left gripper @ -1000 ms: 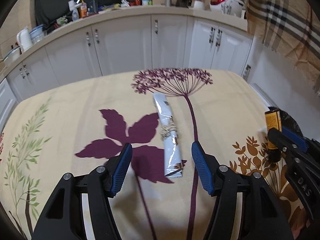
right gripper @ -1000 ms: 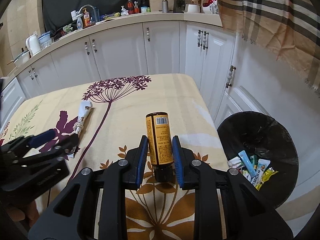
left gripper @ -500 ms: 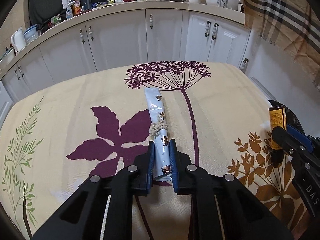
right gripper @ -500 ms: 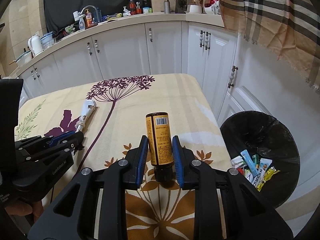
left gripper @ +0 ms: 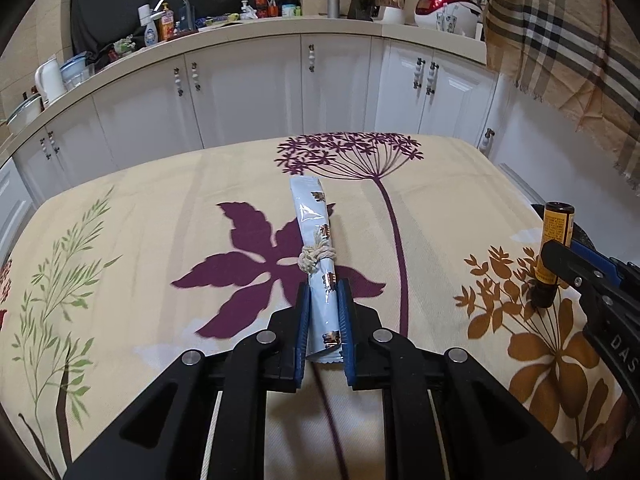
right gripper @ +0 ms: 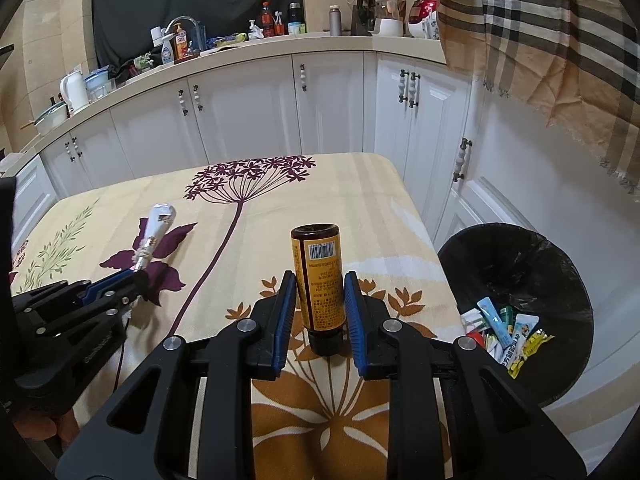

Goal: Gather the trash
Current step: 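Carry the white tube and orange can over the black bin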

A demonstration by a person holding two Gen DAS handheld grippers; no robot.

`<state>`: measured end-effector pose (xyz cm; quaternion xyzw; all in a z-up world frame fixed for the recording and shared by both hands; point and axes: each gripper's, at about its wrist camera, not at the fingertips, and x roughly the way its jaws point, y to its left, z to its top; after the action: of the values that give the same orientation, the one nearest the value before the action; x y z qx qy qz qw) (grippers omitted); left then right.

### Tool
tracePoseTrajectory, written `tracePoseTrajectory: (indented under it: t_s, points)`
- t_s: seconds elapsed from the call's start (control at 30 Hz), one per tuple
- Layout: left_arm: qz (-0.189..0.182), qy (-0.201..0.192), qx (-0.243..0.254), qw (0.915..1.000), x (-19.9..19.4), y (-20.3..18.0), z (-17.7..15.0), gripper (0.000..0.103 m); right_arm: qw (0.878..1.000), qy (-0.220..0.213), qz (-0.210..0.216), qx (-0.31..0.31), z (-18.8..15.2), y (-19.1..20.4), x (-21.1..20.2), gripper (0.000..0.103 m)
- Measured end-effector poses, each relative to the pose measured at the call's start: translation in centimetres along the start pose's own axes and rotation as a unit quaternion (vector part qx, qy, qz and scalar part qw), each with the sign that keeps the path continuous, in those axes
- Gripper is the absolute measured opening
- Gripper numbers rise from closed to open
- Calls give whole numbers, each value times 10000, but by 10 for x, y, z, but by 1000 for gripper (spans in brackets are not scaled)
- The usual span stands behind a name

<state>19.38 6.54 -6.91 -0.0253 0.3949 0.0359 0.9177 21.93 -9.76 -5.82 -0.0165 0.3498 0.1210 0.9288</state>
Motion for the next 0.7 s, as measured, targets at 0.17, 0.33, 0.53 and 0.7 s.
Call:
tracePoseTrajectory:
  t_s: [0.17,0.33,0.53,0.7]
  points:
    - [41,-244,-59,9997,-20,6,-3,15,9999,-102,-18,-14,-2,2,-9,24]
    - [0,-490,-39,9988,-40,4,-4,15,9997,-236,-84,-33,-2,1,-21,24]
    - [-128,-808,19,9966,-63,-6,1,15,9989,-405,-241,12,-1,-9,-35,24]
    - [-300,-1038,143,9940,-77,-22,6,15,9974,-548,-451,149,0,-29,-48,24]
